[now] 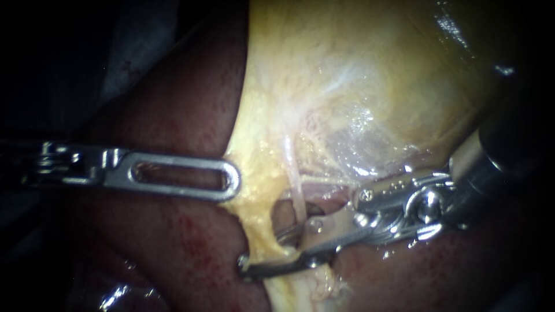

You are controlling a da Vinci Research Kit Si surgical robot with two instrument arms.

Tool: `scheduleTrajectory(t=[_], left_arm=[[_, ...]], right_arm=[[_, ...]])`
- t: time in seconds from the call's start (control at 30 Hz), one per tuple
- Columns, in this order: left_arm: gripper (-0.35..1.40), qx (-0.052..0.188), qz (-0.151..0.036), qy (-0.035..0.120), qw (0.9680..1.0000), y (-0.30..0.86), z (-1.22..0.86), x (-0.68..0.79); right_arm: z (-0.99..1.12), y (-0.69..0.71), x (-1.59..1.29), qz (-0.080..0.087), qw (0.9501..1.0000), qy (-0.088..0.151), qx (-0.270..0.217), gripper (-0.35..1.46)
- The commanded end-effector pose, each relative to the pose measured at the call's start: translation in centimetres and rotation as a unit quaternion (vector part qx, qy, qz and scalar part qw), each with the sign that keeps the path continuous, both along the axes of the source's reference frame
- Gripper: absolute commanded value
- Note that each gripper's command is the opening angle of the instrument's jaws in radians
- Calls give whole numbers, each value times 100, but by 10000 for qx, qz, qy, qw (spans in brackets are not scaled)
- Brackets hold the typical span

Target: Going back first clip left tube

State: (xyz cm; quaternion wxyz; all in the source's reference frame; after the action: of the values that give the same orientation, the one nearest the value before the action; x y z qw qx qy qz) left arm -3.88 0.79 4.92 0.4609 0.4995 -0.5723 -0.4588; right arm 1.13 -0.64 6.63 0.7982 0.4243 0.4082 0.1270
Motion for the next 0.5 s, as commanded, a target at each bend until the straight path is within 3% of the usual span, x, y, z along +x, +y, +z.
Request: scheduleTrajectory(t=[0.03, 0.43, 0.5], left_arm=[[-35, 0, 2, -1, 10000, 0, 0, 0], [-35, 0, 2, -1, 10000, 0, 0, 0], [-35, 0, 2, -1, 10000, 0, 0, 0]], right_arm=[[0, 0, 0, 0, 10000, 0, 0, -35], [0, -1, 0, 9, 10000, -16, 22, -35], [0, -1, 0, 8, 10000, -16, 22, -23]])
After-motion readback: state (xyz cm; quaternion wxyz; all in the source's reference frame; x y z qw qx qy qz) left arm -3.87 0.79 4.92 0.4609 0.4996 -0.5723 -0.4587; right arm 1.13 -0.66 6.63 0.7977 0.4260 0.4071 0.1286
